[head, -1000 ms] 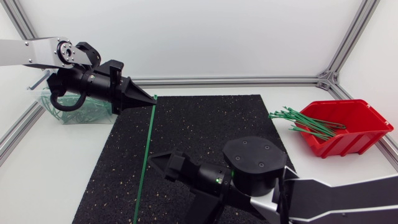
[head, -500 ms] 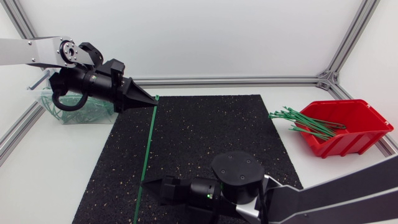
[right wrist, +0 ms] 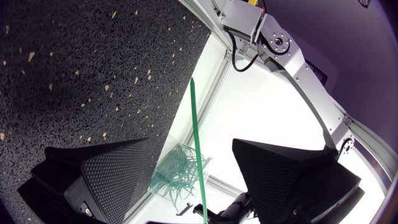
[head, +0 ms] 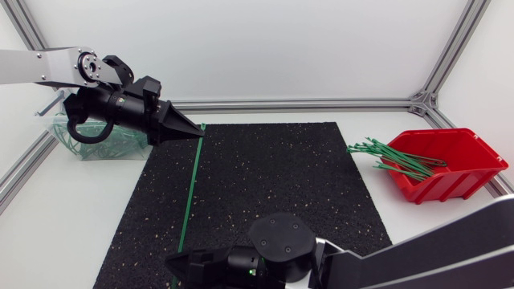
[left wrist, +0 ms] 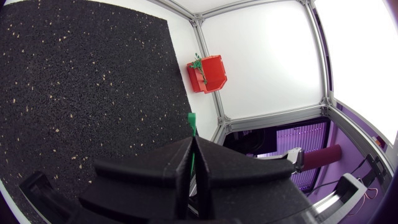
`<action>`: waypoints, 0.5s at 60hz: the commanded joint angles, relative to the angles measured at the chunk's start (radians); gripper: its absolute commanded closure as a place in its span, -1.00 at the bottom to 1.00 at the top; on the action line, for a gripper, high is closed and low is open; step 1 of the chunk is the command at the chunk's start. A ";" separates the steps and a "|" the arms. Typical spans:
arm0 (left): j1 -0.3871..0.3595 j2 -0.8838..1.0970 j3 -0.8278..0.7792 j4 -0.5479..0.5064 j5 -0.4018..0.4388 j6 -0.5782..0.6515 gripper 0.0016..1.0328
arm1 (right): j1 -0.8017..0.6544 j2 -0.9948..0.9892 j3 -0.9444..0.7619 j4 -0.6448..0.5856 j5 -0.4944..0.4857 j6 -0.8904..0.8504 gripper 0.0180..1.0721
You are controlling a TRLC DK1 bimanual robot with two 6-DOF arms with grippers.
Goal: Take a green cable tie from the red box, thread the tail through the head to close it, then place it in the transparent bin on the left.
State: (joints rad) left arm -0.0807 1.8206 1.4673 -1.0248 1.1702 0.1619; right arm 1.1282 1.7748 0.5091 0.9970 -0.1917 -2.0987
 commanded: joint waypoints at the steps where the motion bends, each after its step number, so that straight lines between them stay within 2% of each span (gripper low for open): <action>1: -0.002 0.025 0.027 -0.023 0.003 0.033 0.94 | 0.019 0.031 0.017 0.012 0.012 -0.027 -0.81; 8: 0.002 0.025 0.025 -0.024 0.003 0.036 0.94 | 0.033 0.046 0.019 0.017 0.023 -0.024 -0.74; 15: 0.004 0.025 0.024 -0.038 0.003 0.050 0.94 | 0.041 0.049 0.022 0.017 0.029 -0.024 -0.52; 20: 0.006 0.026 0.025 -0.043 0.005 0.056 0.94 | 0.041 0.046 0.028 0.017 0.034 -0.024 -0.44; 30: 0.001 0.026 0.019 -0.043 0.005 0.057 0.94 | 0.038 0.040 0.032 0.015 0.034 -0.024 -0.04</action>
State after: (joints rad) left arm -0.0807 1.8210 1.4673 -1.0504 1.1702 0.1886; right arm 1.1587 1.8080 0.5262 0.9993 -0.1600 -2.0987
